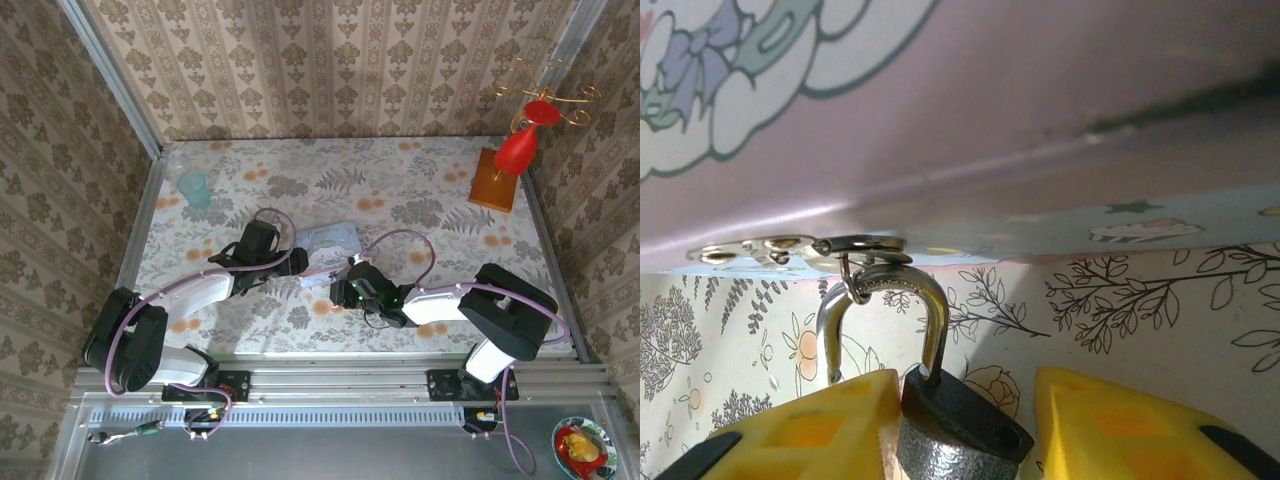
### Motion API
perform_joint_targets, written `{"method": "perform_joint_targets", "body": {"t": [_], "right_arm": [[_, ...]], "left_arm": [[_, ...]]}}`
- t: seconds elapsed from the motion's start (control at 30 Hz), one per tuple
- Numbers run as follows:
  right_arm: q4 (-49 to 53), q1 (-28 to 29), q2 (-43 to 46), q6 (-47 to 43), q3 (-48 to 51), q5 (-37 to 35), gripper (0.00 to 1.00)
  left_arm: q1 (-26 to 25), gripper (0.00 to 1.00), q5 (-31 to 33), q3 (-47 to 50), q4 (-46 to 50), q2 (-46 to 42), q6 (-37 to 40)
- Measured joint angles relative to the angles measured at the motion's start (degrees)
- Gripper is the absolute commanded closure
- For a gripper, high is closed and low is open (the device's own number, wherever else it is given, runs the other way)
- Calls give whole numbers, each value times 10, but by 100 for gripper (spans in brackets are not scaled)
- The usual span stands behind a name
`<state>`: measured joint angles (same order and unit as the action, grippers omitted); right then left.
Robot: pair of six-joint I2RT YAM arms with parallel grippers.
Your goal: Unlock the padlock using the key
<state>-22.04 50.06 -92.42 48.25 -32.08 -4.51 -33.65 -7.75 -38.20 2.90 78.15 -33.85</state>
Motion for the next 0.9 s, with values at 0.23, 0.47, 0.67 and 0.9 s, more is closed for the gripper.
{"method": "perform_joint_targets", "body": {"t": [0.23,0.47,0.67,0.9], "right_arm": [[2,6,-14,13,-12,-2,75],[4,10,-5,48,-7,-2,93],[-10,8,4,104,3,-2,98],[-15,-2,4,151,3,-2,99]], "left_arm": [[0,26,1,7,-18,3,-10],[-1,27,7,23,-43,-1,-29],[-13,27,31,47,-72,-14,-59],[-40,28,70,55,-86,-18,-83]]}}
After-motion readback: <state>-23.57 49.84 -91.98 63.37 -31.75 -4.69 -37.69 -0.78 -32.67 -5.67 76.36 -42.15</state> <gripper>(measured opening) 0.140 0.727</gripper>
